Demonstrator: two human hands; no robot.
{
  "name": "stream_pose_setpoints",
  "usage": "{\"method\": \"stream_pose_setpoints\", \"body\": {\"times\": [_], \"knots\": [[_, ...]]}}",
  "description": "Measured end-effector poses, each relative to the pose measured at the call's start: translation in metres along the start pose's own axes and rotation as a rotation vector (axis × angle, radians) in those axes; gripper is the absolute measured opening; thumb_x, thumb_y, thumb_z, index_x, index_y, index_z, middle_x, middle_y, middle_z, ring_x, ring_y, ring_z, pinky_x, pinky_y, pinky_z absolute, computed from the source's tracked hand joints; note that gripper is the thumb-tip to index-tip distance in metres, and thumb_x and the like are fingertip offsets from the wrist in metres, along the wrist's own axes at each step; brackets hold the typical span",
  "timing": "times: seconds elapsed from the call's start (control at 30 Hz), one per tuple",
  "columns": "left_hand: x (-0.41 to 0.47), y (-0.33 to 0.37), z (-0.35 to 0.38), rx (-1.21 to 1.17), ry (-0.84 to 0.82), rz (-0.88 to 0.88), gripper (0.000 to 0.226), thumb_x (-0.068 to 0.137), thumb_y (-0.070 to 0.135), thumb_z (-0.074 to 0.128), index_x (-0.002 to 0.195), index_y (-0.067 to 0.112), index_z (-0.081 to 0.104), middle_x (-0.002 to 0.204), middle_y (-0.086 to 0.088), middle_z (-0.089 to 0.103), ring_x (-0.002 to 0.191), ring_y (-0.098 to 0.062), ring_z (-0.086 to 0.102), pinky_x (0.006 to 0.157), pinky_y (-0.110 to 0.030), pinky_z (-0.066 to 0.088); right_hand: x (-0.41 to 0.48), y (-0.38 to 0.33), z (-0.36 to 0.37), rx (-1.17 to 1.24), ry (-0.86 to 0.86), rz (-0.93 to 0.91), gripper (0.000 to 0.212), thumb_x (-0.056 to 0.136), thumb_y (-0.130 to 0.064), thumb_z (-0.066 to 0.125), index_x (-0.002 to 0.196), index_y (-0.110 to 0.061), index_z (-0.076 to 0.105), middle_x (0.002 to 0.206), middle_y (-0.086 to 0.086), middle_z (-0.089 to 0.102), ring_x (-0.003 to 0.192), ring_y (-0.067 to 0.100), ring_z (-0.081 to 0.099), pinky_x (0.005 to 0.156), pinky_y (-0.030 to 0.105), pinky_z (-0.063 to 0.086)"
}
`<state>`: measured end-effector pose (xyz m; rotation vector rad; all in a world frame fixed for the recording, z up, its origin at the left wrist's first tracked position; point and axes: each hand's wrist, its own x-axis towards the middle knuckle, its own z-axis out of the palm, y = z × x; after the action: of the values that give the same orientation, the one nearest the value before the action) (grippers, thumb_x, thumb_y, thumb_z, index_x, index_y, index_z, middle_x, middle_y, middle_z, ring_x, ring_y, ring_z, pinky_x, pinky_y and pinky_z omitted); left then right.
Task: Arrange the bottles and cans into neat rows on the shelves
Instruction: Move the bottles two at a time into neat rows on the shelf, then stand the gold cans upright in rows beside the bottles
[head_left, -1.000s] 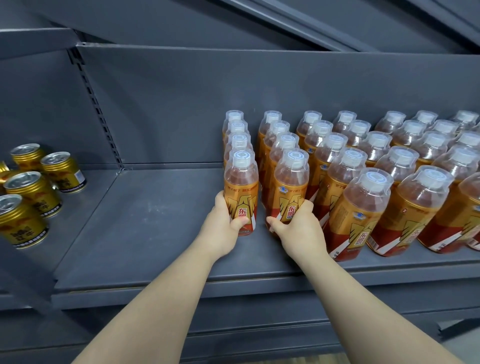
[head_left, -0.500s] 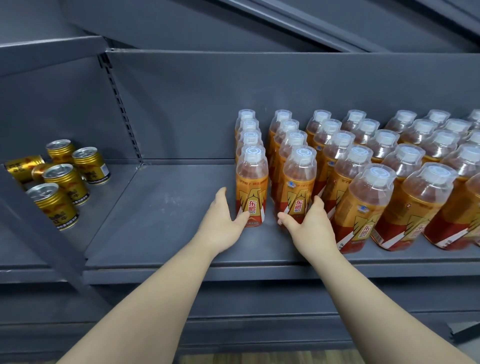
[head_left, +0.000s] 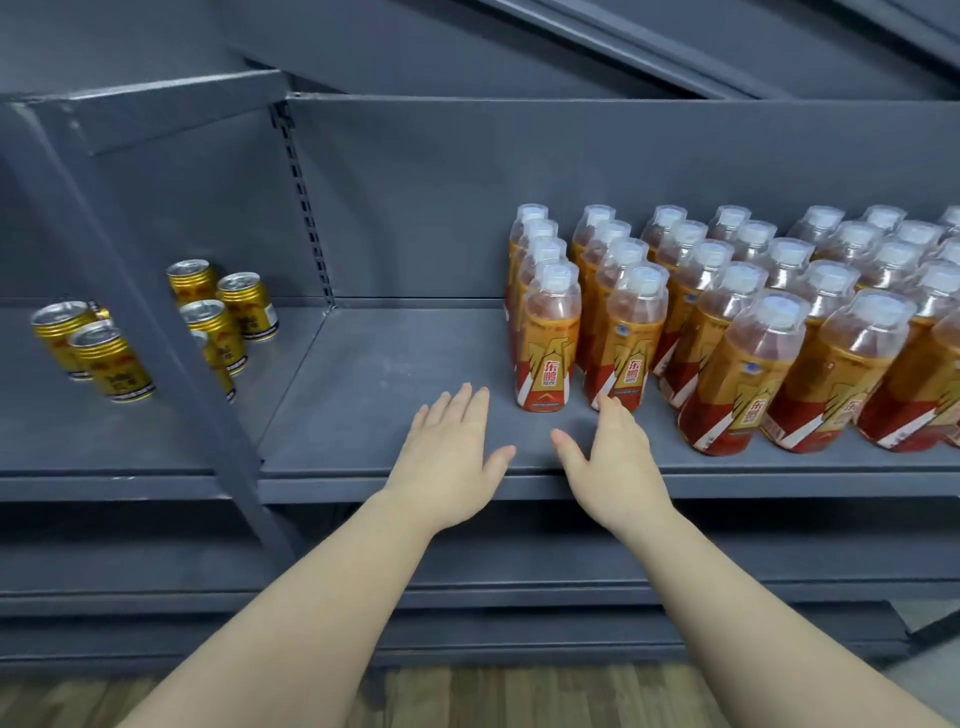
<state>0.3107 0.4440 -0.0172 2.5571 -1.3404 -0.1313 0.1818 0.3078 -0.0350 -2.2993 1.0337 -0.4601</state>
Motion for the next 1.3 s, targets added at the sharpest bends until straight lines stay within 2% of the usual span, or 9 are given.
{"method": "stream_pose_setpoints", "body": {"times": [0.07, 0.17, 0.33, 0.43, 0.63, 0.83, 1.03, 1.3], "knots": [[-0.017, -0.016, -0.002, 0.005, 0.004, 0.015, 0.074, 0.103, 0.053, 0.035, 0.160, 0.017, 0.005, 0.168, -0.004, 0.004, 0.154, -0.024, 0.004, 0.125, -0.041, 0.006, -0.016, -0.016, 0.009, -0.052, -0.046, -0.043, 0.079, 0.100, -0.051, 0.048, 0.159, -0.012, 0.012, 0.167, 0.007, 0.012, 0.154, 0.024, 0.007, 0.123, 0.038, 0.013], [-0.047, -0.044, -0.003, -0.002, -0.001, 0.018, 0.073, 0.103, 0.052, 0.036, 0.159, 0.017, 0.007, 0.168, -0.004, 0.006, 0.154, -0.024, 0.008, 0.124, -0.043, 0.010, -0.042, -0.043, 0.028, -0.107, -0.092, -0.084, 0.077, 0.102, -0.051, 0.044, 0.159, -0.012, 0.009, 0.168, 0.007, 0.006, 0.154, 0.024, 0.001, 0.124, 0.038, 0.008], [-0.104, -0.091, -0.005, -0.025, 0.000, 0.032, 0.072, 0.103, 0.053, 0.036, 0.159, 0.016, 0.012, 0.167, -0.005, 0.011, 0.153, -0.025, 0.011, 0.124, -0.043, 0.014, -0.084, -0.087, 0.066, -0.212, -0.157, -0.119, 0.076, 0.103, -0.052, 0.039, 0.159, -0.011, 0.009, 0.167, 0.010, 0.005, 0.154, 0.025, 0.000, 0.125, 0.038, 0.006], [-0.139, -0.121, -0.009, -0.025, 0.031, 0.040, 0.070, 0.102, 0.052, 0.039, 0.157, 0.014, 0.018, 0.165, -0.006, 0.020, 0.151, -0.024, 0.019, 0.122, -0.043, 0.019, -0.112, -0.113, 0.091, -0.262, -0.181, -0.171, 0.076, 0.102, -0.053, 0.039, 0.159, -0.009, 0.013, 0.166, 0.013, 0.010, 0.154, 0.028, 0.005, 0.124, 0.042, 0.009], [-0.205, -0.187, -0.026, -0.013, 0.077, -0.072, 0.067, 0.102, 0.051, 0.040, 0.155, 0.014, 0.024, 0.160, -0.006, 0.030, 0.143, -0.024, 0.032, 0.117, -0.044, 0.029, -0.155, -0.173, 0.136, -0.290, -0.308, -0.277, 0.071, 0.103, -0.051, 0.038, 0.158, -0.010, 0.017, 0.166, 0.012, 0.013, 0.154, 0.028, 0.007, 0.124, 0.042, 0.011], [-0.250, -0.243, -0.046, -0.039, 0.095, -0.268, 0.069, 0.103, 0.051, 0.038, 0.158, 0.015, 0.017, 0.165, -0.006, 0.018, 0.150, -0.025, 0.021, 0.122, -0.045, 0.020, -0.177, -0.231, 0.164, -0.285, -0.388, -0.406, 0.068, 0.104, -0.050, 0.037, 0.159, -0.015, 0.017, 0.167, 0.007, 0.012, 0.154, 0.023, 0.005, 0.123, 0.037, 0.009], [-0.261, -0.270, -0.060, -0.046, 0.109, -0.356, 0.069, 0.103, 0.052, 0.038, 0.158, 0.017, 0.017, 0.166, -0.005, 0.017, 0.151, -0.025, 0.020, 0.123, -0.044, 0.019, -0.175, -0.268, 0.184, -0.294, -0.449, -0.471, 0.067, 0.104, -0.051, 0.035, 0.159, -0.019, 0.015, 0.167, 0.002, 0.012, 0.154, 0.021, 0.005, 0.123, 0.036, 0.011], [-0.226, -0.292, -0.079, 0.015, 0.152, -0.383, 0.066, 0.102, 0.051, 0.039, 0.157, 0.016, 0.022, 0.164, -0.005, 0.022, 0.150, -0.024, 0.023, 0.122, -0.045, 0.023, -0.136, -0.298, 0.204, -0.232, -0.479, -0.515, 0.068, 0.104, -0.052, 0.037, 0.160, -0.023, 0.011, 0.168, 0.000, 0.008, 0.155, 0.020, 0.003, 0.123, 0.039, 0.014]]}}
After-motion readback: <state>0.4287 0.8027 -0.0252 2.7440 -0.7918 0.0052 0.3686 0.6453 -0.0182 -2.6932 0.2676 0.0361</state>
